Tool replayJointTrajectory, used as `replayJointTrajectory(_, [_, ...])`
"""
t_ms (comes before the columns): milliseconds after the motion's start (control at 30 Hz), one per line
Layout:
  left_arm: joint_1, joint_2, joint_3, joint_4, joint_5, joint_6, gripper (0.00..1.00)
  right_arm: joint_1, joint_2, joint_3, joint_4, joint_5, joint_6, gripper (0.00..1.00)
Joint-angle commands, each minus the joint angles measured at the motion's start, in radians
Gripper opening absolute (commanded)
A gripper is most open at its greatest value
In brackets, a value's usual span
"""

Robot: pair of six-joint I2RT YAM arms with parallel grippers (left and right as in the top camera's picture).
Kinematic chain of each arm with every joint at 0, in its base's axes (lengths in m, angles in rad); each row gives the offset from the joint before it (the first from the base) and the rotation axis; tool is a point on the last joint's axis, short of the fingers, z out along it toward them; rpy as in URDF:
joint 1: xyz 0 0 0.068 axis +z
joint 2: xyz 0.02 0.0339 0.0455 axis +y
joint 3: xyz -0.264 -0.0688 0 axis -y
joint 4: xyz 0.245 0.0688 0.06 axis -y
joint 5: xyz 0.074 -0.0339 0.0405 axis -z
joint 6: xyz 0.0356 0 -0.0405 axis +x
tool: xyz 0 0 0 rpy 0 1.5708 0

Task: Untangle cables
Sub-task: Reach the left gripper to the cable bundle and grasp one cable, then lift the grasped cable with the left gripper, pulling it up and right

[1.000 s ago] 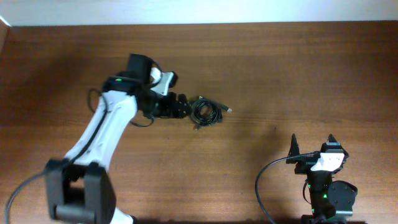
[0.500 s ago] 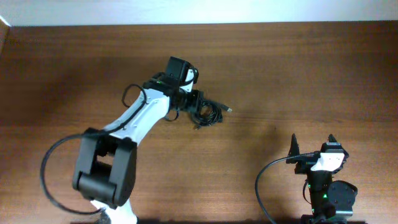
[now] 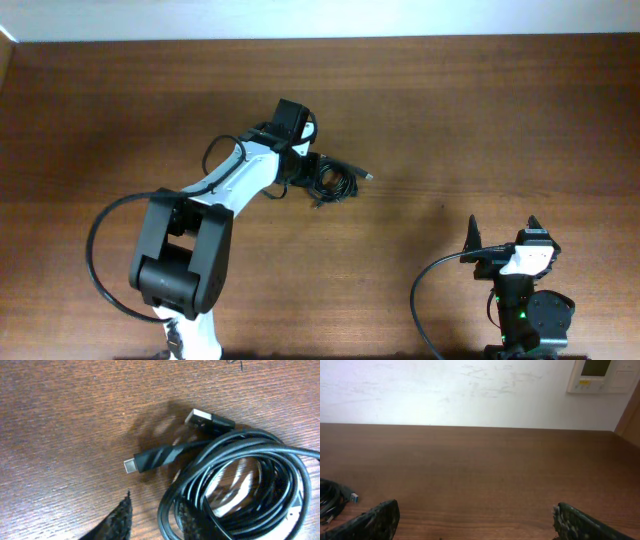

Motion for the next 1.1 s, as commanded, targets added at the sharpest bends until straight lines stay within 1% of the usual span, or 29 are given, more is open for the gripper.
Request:
replayJointTrajectory(0, [0.001, 0.032, 0.006, 0.01, -0.011, -0.002, 0.32, 0.002, -0.006, -0.007, -0.003, 0.011, 0.005, 0.98])
replayJointTrajectory(167, [0.001, 0.055, 0.006, 0.013, -0.01, -0.002, 0.22, 0.002, -0.006, -0.007, -0.003, 0.011, 0.005, 0.98])
replayJointTrajectory(200, [0.001, 0.057, 0.006, 0.013, -0.007, -0.002, 0.11, 0.002, -0.006, -0.007, -0.003, 0.011, 0.005, 0.98])
replayJointTrajectory(267, [0.001, 0.057, 0.006, 0.013, -0.007, -0.002, 0.0, 0.002, -0.006, -0.007, -0.003, 0.011, 0.005, 0.98])
replayJointTrajectory(367, [0.001, 0.048, 0.016, 0.002, 0.024, -0.002, 0.0, 0.002, -0.006, -0.007, -0.003, 0.011, 0.005, 0.98])
replayJointTrajectory(467, [0.001, -0.016, 0.06, -0.038, 0.061, -0.002, 0.0, 0.002, -0.006, -0.007, -0.003, 0.011, 0.005, 0.98])
replayJointTrajectory(667, [0.001, -0.265, 0.079, -0.075, 0.061, -0.002, 0.0, 0.002, -0.006, -0.007, -0.003, 0.011, 0.005, 0.98])
replayJointTrajectory(767, [0.001, -0.333, 0.079, -0.082, 0.059, -0.002, 0.0, 0.002, -0.006, -0.007, -0.003, 0.011, 0.005, 0.98])
replayJointTrajectory(800, [0.001, -0.336, 0.079, -0.087, 0.047, -0.002, 0.0, 0.002, -0.006, -0.007, -0.003, 0.011, 0.005, 0.98])
replayJointTrajectory(900, [0.001, -0.334, 0.078, -0.118, -0.057, -0.002, 0.0, 0.002, -0.006, -0.007, -0.003, 0.011, 0.005, 0.98])
replayJointTrajectory(967, [0.001, -0.337, 0.078, -0.127, -0.031, -0.002, 0.0, 0.002, -0.006, -0.007, -0.003, 0.011, 0.005, 0.98])
replayJointTrajectory(1067, [0.001, -0.377, 0.093, -0.088, 0.105, -0.002, 0.0, 0.002, -0.006, -0.007, -0.003, 0.011, 0.005, 0.98])
